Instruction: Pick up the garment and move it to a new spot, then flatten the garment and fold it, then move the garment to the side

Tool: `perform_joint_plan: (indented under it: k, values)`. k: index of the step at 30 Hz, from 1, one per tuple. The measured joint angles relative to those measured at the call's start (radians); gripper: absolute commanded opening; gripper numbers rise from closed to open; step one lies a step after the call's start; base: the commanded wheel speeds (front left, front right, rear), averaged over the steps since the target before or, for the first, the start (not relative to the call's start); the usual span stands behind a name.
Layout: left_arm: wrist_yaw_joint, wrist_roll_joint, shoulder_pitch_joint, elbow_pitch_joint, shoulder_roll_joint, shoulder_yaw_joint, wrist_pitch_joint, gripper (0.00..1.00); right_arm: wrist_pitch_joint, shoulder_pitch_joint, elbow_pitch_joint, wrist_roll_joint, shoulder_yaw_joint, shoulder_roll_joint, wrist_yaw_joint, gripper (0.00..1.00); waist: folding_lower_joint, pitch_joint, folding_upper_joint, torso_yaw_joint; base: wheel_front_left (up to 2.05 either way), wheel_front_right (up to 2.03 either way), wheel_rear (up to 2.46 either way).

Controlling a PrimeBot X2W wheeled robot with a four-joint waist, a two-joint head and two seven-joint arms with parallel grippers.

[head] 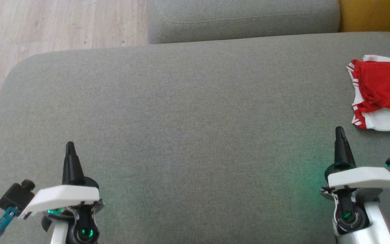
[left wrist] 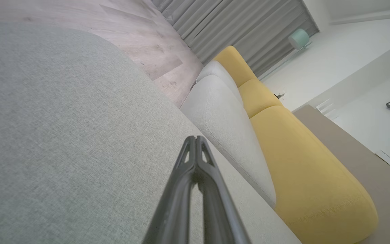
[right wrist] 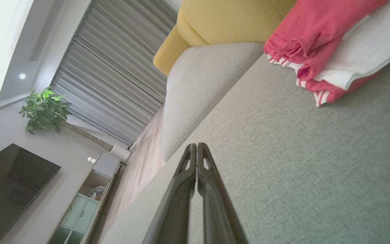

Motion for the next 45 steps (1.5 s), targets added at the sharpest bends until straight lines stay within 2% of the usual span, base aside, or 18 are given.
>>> perform_joint_plan:
  k: [45]
  values:
    - [-0.045, -0.442, 0.019, 0.015, 0.000, 0.066, 0.128, 0.00, 0.124, 0.041, -0.054, 0.476, -0.074, 0.000, 0.000, 0.00, 0.0000, -0.034, 0.0000, 0.007, 0.00, 0.00, 0.00]
